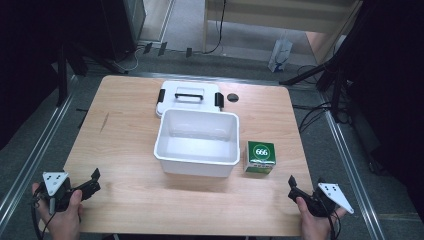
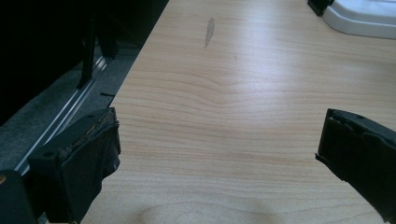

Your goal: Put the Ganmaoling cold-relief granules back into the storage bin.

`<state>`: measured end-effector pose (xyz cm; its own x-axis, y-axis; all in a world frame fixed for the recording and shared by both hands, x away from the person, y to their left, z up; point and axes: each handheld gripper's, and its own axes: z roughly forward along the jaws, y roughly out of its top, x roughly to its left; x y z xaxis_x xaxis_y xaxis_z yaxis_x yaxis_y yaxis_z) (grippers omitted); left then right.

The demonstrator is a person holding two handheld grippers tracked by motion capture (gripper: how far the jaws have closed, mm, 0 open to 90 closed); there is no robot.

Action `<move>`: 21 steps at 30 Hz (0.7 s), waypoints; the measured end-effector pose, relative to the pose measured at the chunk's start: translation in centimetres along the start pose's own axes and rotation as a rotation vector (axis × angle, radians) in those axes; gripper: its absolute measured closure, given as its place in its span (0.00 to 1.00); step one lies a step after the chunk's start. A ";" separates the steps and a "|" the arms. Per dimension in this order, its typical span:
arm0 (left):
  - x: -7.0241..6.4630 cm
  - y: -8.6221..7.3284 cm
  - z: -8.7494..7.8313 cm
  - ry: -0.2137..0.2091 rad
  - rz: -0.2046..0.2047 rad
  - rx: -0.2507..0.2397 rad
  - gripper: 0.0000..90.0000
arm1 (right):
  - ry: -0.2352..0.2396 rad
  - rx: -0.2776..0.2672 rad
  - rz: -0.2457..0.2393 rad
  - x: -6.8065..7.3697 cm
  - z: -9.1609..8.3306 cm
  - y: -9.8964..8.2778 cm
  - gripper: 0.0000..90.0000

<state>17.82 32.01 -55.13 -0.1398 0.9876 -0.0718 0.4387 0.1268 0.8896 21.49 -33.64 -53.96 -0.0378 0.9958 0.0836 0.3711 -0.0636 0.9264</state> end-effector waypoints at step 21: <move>-0.1 0.0 0.1 0.006 -0.005 0.013 0.00 | 0.039 0.407 -0.133 6.7 2.4 8.0 0.00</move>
<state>17.92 31.95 -55.14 -0.1478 0.9863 -0.0734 0.4499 0.1331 0.8831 26.41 -27.36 -46.88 -0.1424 0.9898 -0.0056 0.6960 0.1042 0.7104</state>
